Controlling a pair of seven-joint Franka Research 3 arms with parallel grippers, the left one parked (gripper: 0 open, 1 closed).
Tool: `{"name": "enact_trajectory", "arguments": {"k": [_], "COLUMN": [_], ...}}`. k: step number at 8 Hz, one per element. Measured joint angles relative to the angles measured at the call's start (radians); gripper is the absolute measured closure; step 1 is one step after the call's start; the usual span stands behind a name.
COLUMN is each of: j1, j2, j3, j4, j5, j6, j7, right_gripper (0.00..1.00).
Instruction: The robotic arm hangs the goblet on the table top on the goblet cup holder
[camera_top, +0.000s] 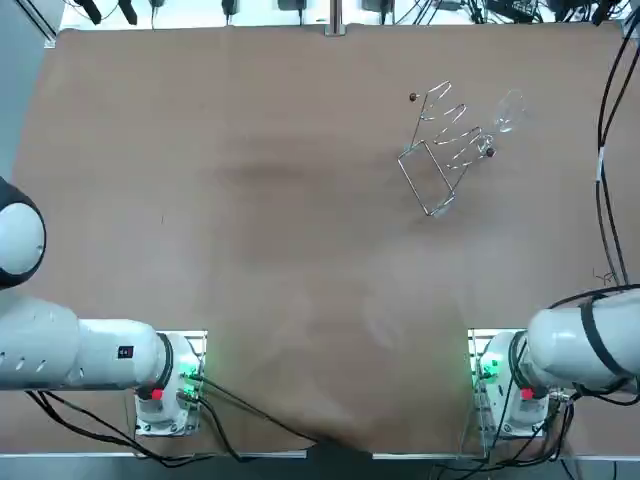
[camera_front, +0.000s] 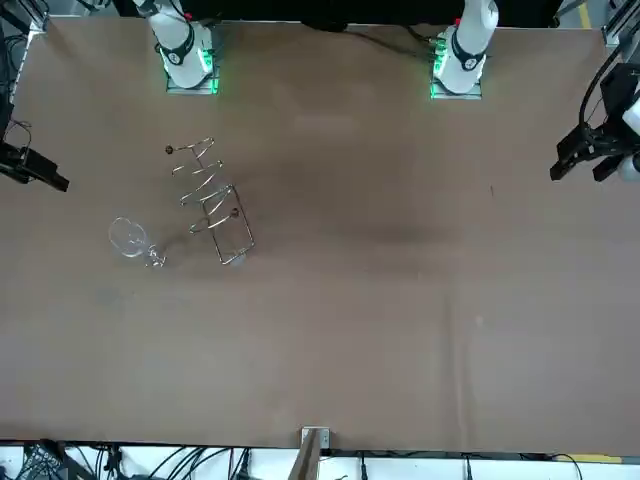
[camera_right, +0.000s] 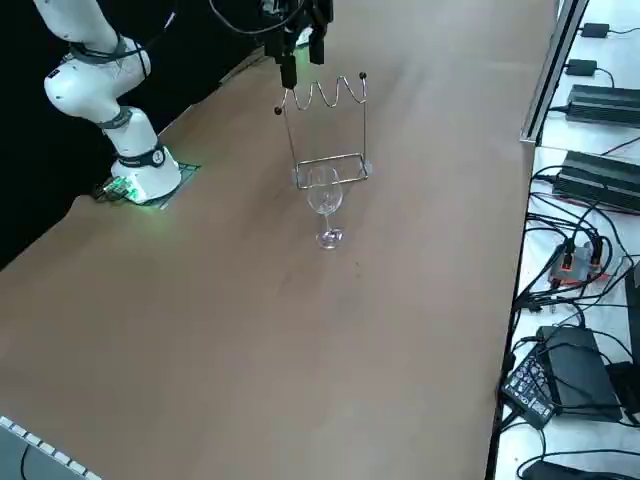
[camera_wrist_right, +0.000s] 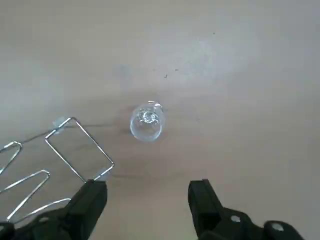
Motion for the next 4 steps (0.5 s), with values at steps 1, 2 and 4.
{"name": "enact_trajectory", "arguments": {"k": [1,2,4], "j1": [-0.003,-0.011,-0.038], "j2": [-0.001,-0.002,-0.004], "j3": [-0.006,-0.011,-0.023], "j4": [0.0,0.001,0.001], "j5": [-0.001,-0.002,-0.001], "j6": [-0.003,-0.018,-0.043], "j7": [-0.03,-0.069,-0.156], "right_gripper": [0.0,0.0,0.0]}}
